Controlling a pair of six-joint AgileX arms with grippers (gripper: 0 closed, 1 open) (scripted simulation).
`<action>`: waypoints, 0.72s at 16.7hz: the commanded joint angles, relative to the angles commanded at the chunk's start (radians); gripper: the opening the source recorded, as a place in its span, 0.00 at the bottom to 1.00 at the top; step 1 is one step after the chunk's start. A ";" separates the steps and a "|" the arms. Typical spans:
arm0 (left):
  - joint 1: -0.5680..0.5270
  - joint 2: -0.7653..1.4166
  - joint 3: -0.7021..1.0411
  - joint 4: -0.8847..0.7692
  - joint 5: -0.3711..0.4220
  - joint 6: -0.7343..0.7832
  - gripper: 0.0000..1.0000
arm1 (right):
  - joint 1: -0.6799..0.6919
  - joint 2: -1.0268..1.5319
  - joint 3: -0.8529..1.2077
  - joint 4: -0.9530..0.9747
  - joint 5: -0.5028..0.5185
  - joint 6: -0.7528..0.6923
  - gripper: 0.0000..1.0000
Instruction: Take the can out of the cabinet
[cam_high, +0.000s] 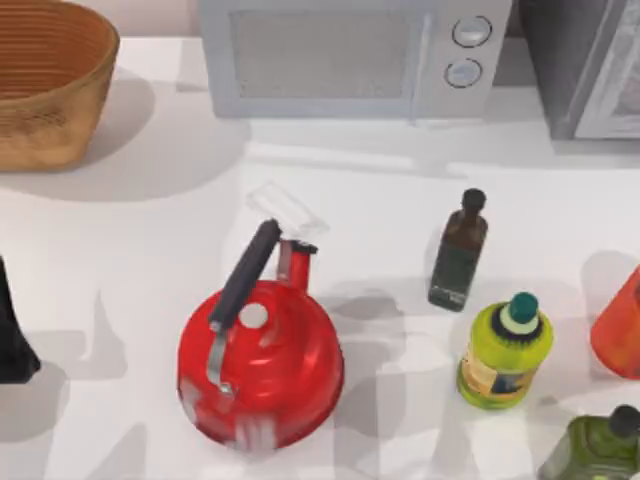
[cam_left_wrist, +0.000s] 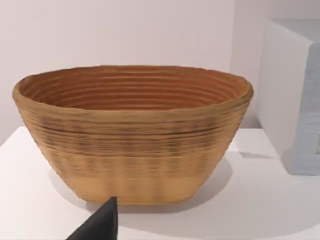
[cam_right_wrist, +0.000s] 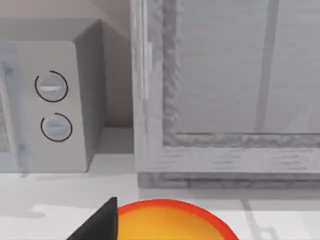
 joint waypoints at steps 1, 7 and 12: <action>0.000 0.000 0.000 0.000 0.000 0.000 1.00 | 0.000 0.000 0.000 0.000 0.000 0.000 1.00; 0.000 0.000 0.000 0.000 0.000 0.000 1.00 | 0.019 0.135 0.158 -0.043 0.020 0.001 1.00; 0.000 0.000 0.000 0.000 0.000 0.000 1.00 | 0.059 0.433 0.536 -0.136 0.064 0.004 1.00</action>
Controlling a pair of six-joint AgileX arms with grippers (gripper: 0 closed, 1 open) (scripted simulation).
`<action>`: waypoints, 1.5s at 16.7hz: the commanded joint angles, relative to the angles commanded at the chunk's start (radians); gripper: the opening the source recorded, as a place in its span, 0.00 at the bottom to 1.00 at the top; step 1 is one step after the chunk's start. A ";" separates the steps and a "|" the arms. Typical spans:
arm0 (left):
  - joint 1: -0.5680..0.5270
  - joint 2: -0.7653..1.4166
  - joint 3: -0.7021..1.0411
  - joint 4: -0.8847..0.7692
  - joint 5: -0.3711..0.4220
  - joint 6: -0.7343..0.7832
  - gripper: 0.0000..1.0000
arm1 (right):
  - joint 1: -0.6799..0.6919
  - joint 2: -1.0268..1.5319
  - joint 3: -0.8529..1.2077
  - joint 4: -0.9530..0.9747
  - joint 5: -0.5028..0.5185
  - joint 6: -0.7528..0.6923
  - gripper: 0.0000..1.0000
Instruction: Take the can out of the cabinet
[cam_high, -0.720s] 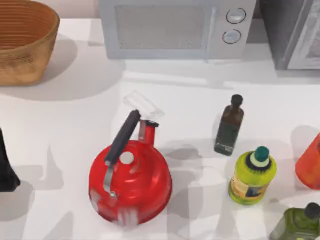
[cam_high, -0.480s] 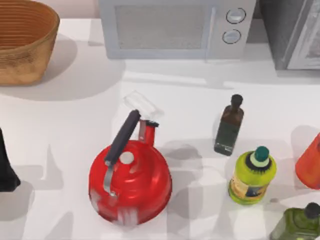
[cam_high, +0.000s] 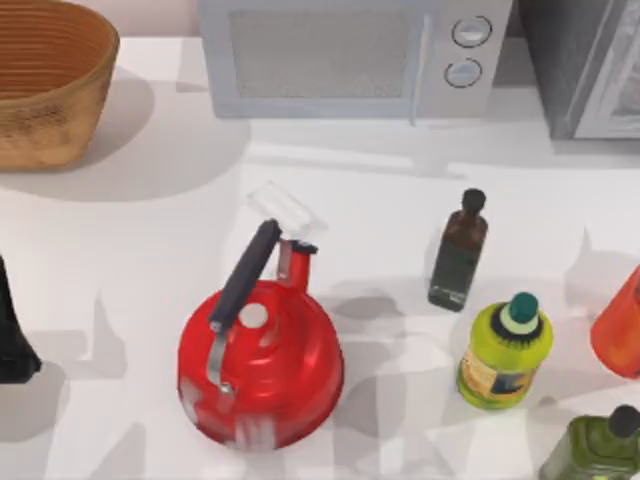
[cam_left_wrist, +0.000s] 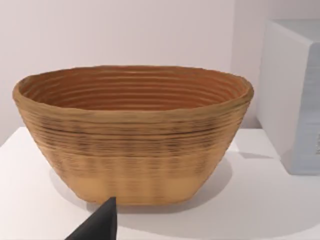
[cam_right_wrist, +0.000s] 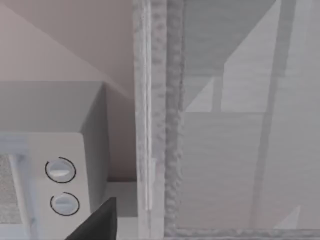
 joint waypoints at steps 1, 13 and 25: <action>0.000 0.000 0.000 0.000 0.000 0.000 1.00 | 0.009 0.070 0.091 -0.022 0.010 0.001 1.00; 0.000 0.000 0.000 0.000 0.000 0.000 1.00 | 0.114 0.810 1.095 -0.255 0.121 0.010 1.00; 0.000 0.000 0.000 0.000 0.000 0.000 1.00 | 0.117 0.897 1.173 -0.244 0.129 0.012 1.00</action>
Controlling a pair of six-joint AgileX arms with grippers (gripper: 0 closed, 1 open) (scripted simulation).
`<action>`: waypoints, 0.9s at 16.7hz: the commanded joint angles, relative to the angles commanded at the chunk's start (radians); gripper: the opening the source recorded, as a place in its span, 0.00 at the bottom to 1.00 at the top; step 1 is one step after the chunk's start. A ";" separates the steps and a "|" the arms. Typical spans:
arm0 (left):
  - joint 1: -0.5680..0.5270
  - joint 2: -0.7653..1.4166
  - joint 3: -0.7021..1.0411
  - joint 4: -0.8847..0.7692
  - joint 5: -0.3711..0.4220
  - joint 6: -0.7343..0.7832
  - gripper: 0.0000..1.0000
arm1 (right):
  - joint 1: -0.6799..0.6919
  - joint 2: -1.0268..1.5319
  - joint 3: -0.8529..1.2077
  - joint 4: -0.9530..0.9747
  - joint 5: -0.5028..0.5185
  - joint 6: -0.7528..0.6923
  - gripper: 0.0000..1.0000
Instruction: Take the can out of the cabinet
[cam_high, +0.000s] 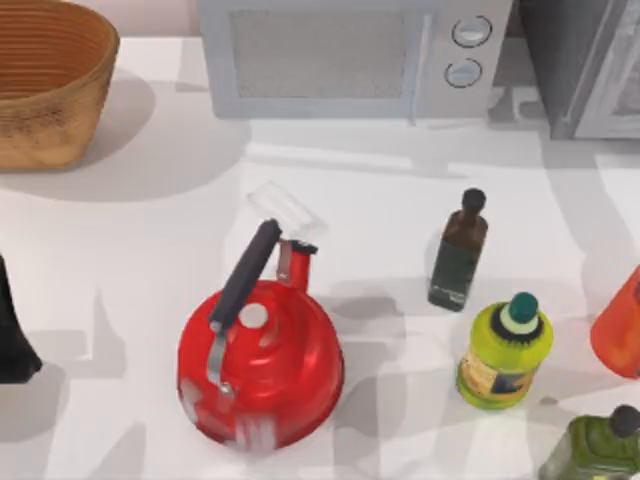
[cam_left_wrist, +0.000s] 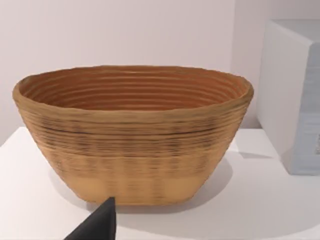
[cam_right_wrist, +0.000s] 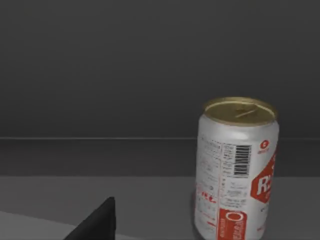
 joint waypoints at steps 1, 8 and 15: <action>0.000 0.000 0.000 0.000 0.000 0.000 1.00 | -0.002 0.003 -0.018 0.025 -0.002 0.000 1.00; 0.000 0.000 0.000 0.000 0.000 0.000 1.00 | -0.013 0.021 -0.085 0.114 -0.007 0.000 1.00; 0.000 0.000 0.000 0.000 0.000 0.000 1.00 | -0.030 0.146 0.026 0.127 -0.024 0.000 1.00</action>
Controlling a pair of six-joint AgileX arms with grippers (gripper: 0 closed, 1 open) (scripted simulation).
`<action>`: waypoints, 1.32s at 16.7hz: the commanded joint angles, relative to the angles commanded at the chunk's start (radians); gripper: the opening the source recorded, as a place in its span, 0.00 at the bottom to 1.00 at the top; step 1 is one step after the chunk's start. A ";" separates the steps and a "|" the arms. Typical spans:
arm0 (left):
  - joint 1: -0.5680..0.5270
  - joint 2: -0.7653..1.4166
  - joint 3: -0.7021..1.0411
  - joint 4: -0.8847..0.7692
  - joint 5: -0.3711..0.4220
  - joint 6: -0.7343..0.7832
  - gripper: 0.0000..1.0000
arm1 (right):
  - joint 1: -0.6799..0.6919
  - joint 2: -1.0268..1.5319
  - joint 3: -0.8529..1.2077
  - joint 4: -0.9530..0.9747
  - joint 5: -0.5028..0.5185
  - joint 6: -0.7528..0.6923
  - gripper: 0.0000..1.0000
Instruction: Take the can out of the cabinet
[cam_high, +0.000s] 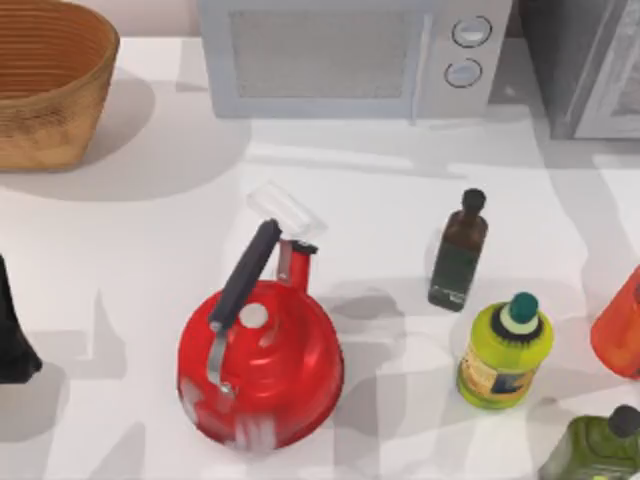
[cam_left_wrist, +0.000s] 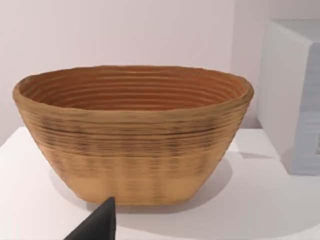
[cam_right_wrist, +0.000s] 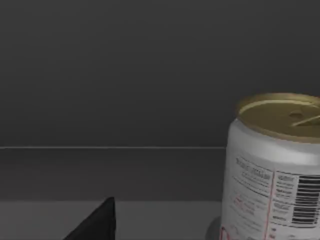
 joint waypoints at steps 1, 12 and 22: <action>0.000 0.000 0.000 0.000 0.000 0.000 1.00 | -0.004 0.030 0.023 0.004 -0.004 0.000 1.00; 0.000 0.000 0.000 0.000 0.000 0.000 1.00 | -0.019 0.089 0.077 0.014 -0.016 0.000 0.70; 0.000 0.000 0.000 0.000 0.000 0.000 1.00 | -0.019 0.089 0.077 0.014 -0.016 0.000 0.00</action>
